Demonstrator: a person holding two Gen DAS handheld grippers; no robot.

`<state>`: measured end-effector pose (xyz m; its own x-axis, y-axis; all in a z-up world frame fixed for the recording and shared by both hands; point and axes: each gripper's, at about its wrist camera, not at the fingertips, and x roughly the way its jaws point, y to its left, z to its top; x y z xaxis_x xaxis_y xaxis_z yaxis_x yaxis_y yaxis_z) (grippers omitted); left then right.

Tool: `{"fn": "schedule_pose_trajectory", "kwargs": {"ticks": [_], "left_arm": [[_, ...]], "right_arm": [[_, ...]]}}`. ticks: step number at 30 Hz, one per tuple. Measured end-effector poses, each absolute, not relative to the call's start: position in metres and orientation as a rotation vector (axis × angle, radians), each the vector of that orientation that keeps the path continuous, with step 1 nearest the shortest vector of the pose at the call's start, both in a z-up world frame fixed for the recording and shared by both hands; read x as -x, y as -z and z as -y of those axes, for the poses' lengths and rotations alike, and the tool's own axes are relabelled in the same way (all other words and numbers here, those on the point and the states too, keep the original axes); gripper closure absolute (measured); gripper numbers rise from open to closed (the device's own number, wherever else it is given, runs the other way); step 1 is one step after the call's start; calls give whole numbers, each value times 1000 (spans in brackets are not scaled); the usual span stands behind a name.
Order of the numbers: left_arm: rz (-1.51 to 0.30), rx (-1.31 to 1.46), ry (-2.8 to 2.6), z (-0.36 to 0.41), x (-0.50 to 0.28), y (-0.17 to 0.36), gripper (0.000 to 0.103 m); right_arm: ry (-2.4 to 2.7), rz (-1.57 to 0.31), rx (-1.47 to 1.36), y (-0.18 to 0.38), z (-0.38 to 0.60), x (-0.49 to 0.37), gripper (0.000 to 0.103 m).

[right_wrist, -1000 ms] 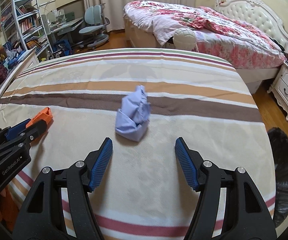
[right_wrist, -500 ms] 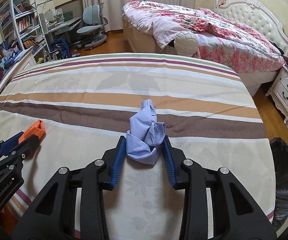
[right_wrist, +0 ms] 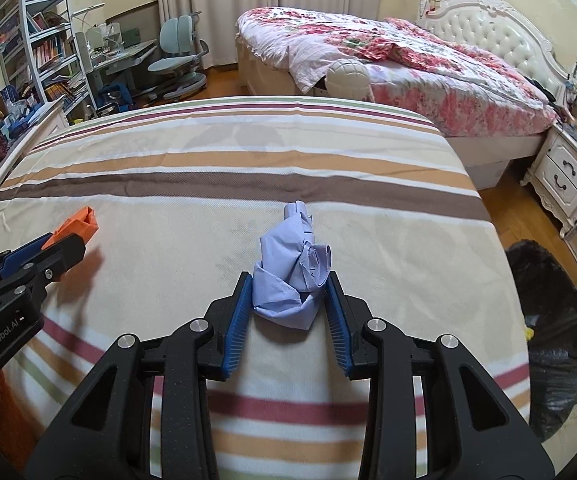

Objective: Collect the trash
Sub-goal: 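Carry the orange bag and lavender cloth in both tools over the black bin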

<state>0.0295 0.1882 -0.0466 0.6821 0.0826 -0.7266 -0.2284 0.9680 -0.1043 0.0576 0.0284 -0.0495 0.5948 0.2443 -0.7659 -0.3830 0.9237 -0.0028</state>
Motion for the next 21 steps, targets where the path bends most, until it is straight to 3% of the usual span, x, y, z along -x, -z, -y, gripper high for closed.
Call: {"fn": "schedule_pose_trajectory", "kwargs": {"ticks": [21], "left_arm": [[-744,99,-28,-105,-14,30,65]], "right_arm": [[-265,-797,83,33,57,-20,67]]}}
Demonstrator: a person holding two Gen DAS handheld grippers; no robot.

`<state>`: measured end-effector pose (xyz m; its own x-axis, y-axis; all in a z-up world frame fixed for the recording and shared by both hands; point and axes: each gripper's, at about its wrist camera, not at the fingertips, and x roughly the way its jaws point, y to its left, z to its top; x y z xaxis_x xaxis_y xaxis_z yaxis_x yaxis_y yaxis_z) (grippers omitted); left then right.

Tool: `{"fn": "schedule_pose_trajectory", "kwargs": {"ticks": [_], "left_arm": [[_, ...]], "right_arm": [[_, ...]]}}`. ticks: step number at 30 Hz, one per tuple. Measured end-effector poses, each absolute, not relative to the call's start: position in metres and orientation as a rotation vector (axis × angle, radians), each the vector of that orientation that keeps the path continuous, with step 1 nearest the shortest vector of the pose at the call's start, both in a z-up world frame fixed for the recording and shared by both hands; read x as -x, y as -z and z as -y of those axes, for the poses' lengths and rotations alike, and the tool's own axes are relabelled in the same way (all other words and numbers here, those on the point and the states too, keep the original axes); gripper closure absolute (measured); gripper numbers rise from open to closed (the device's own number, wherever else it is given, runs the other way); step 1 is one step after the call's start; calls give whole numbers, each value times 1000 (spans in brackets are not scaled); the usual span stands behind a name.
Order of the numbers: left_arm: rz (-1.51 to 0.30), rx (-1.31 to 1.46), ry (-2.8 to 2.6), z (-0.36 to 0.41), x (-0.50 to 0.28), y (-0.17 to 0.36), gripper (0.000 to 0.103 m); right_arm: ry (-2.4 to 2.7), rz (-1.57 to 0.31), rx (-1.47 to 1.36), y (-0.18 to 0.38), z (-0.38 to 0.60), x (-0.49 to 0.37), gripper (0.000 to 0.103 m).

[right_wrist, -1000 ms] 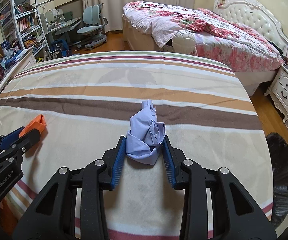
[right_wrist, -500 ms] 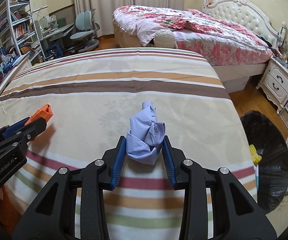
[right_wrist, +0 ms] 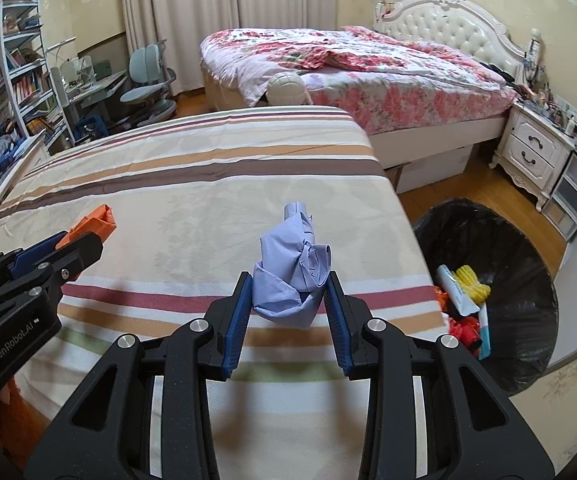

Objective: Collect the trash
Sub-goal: 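Carry the orange bag and lavender cloth in both tools over the black bin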

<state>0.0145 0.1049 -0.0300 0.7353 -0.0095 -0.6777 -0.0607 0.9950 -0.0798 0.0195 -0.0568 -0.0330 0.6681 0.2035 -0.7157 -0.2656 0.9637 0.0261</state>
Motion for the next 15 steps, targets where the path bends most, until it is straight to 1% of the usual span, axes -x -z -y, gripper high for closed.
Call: {"fn": "schedule_pose_trajectory", "kwargs": {"ticks": [15], "left_arm": [[-704,20,123,-27,-15,21,65]], "right_arm": [[-109,-729,5,20,140,-6,67]]}}
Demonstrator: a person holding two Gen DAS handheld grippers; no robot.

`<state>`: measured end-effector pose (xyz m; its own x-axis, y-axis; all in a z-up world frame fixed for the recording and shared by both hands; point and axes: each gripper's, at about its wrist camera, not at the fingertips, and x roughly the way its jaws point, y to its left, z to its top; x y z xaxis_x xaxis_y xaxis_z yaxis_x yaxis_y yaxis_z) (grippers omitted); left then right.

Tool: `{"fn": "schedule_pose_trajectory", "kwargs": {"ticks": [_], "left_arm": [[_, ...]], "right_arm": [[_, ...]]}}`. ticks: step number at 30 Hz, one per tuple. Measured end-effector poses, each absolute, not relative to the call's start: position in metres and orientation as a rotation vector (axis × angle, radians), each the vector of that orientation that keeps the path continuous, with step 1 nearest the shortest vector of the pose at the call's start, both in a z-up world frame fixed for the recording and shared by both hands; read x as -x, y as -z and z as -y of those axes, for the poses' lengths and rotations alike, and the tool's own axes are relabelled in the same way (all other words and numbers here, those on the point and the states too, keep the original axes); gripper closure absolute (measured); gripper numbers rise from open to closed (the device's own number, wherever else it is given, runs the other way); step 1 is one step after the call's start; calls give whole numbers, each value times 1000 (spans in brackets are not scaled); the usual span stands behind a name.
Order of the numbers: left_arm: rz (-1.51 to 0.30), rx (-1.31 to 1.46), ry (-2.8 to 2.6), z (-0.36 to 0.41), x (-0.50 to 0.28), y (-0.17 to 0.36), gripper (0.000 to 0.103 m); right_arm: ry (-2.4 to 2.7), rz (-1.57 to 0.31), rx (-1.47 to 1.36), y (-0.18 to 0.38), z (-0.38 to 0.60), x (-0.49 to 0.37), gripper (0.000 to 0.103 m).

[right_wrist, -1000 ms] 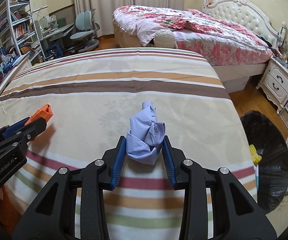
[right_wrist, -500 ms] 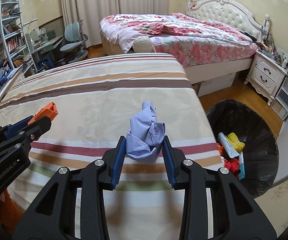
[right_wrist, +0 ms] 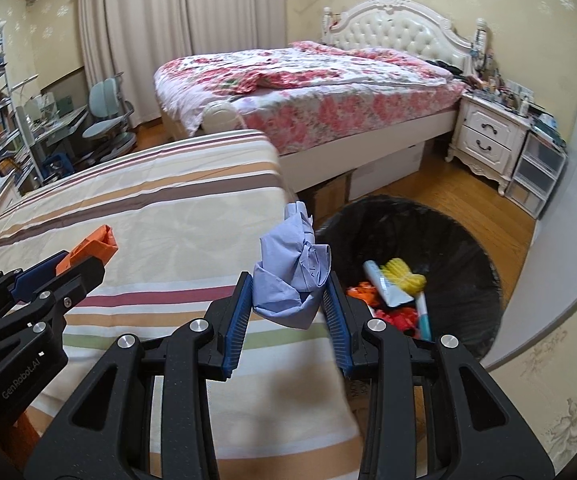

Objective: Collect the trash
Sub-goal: 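Carry the orange bag and lavender cloth in both tools over the black bin, then open both tools to drop the orange bag and lavender cloth into the bin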

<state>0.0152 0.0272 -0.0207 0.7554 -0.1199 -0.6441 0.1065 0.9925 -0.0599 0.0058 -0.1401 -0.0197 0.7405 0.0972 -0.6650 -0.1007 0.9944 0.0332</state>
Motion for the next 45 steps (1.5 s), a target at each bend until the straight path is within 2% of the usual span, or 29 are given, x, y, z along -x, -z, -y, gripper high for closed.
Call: {"fn": "schedule_pose_trajectory", "kwargs": {"ticks": [22,26,34,37,39,41,45], "left_arm": [[-666,-70,279,81,-63,25,65],[-675,-92,286,94,-74,32,65],[-680,-124,302,110,-84,36,64],[-675,-137,303,114,-84,36,62],[-673,-137,300,115,-84,37,57],[-670,-128,294,114,-86,36,46],[-671,-119,282,112,-87,35,43]], "right_arm": [[86,-687,-60,23,244,-33,68],[97,-699,-68,27,252,-45,72],[116,-712,-90,33,263,-54,72],[122,-715,-94,35,266,-55,72],[128,-715,-94,36,267,-55,72],[133,-717,-97,37,267,-55,72],[142,-718,-100,37,268,-54,72]]}}
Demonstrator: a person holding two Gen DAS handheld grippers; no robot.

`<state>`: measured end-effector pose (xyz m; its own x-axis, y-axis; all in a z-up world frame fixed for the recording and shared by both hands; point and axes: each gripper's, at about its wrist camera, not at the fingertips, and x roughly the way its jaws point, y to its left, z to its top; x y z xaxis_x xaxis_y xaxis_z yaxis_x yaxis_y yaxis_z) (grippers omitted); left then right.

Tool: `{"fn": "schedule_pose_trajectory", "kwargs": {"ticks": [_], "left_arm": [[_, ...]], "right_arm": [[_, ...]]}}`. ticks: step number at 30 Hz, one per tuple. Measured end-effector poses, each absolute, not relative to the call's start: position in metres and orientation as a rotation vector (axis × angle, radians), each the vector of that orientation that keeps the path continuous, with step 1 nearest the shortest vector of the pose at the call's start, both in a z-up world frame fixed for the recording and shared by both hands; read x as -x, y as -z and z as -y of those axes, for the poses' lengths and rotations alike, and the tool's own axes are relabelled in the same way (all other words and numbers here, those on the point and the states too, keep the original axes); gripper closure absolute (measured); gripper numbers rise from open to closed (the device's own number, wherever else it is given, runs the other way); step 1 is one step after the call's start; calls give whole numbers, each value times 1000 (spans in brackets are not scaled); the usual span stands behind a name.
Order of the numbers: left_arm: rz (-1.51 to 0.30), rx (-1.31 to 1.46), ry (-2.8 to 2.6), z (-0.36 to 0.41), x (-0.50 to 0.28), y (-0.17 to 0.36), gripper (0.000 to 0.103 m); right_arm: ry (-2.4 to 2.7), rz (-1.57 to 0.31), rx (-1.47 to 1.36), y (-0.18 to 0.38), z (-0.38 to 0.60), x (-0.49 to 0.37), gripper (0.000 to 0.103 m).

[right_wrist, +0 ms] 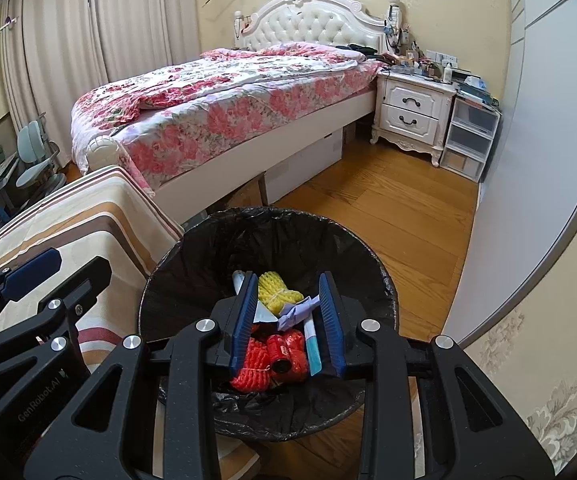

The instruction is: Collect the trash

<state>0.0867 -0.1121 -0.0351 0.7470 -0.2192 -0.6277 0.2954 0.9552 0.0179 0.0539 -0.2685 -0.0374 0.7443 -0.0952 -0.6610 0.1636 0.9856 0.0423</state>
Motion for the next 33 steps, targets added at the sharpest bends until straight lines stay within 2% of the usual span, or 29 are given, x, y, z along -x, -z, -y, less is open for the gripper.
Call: {"fn": "schedule_pose_trajectory", "kwargs": {"ticks": [1,7,9,14,17,21,23,33], "left_arm": [[-670,-116,280,112,-87,35,40],[-664,-97,270,107,-85,31,35],[-658,-95,264,105,-83,29,35],[-647,-83,248,97,-75,24,34],[-638,-77,228,91,-69,20,31],[-624,-73,209,82,-59,16,29],[-612,-75,187,77,-54,14,26],[-577,-46,152,48,-27,0,25]], "right_arm": [[144,-718,-100,37,268,-54,71],[149,-715,-101,37,269,-52,69],[153,-707,-100,35,270,-50,61],[157,-695,-97,31,269,-43,59],[164,-682,-95,27,265,-37,49],[164,-669,-88,23,259,-28,44],[164,-663,-83,21,255,-24,36],[159,-625,-58,6,233,1,28]]}}
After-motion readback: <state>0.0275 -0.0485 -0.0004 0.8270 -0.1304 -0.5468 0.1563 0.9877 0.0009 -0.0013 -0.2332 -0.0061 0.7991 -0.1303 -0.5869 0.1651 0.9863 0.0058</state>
